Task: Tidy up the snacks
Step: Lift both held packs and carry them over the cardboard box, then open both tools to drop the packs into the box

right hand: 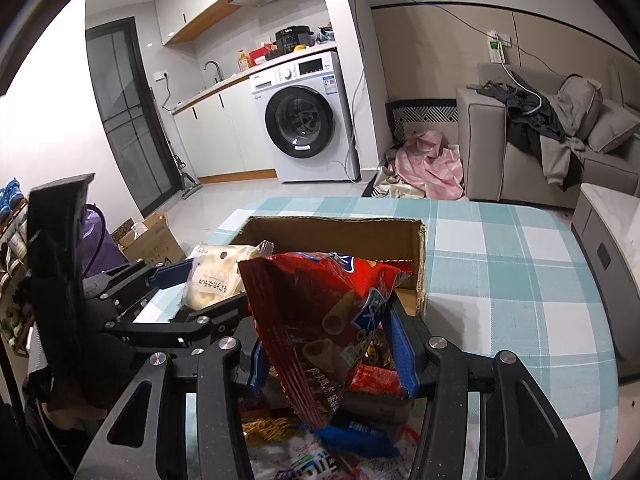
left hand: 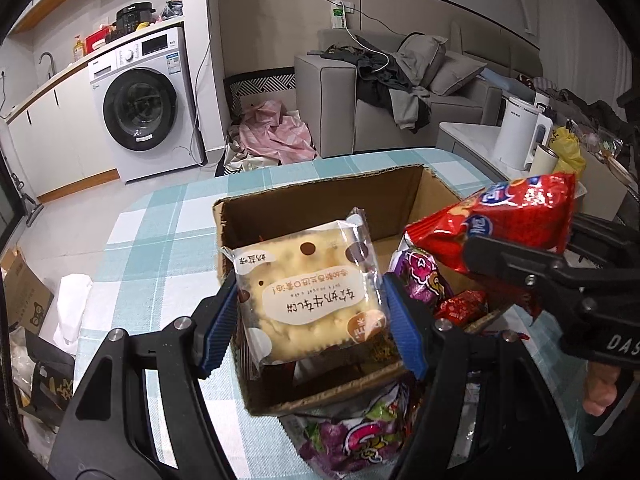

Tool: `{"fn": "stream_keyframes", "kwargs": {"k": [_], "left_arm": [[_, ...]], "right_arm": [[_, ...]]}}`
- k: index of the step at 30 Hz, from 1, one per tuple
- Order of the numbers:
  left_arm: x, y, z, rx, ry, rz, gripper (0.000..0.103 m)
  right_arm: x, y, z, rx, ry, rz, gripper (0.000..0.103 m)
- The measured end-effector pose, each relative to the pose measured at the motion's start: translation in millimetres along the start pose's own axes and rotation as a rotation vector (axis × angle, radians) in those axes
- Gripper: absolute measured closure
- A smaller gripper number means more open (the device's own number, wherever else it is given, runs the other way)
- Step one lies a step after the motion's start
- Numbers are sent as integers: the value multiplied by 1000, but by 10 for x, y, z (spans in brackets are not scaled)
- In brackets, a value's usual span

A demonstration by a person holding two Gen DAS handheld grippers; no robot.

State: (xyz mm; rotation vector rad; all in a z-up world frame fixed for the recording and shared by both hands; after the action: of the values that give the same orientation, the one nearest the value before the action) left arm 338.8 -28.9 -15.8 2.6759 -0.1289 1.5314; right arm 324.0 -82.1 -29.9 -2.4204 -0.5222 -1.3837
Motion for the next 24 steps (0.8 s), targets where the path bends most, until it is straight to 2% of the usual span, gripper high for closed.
{"fn": "stream_keyframes", "kwargs": {"k": [12, 24], "left_arm": [[-25, 64, 318, -6, -29, 11, 37], [-42, 71, 483, -8, -38, 30, 37]], "right_arm": [[-82, 150, 305, -26, -28, 44, 53], [-64, 143, 360, -39, -28, 28, 53]]}}
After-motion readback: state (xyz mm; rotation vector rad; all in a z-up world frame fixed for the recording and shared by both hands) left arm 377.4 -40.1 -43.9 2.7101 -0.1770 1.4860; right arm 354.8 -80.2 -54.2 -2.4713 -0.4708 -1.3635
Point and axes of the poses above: each gripper's, at about its wrist camera, not at the fingertips, and z roughly the way its jaws point, y to its right, x to its top, the point moved 8 cm from there along z, roughly the way its jaws point, and after that the axes turned 10 degrees about y, right-handed, at the moved point
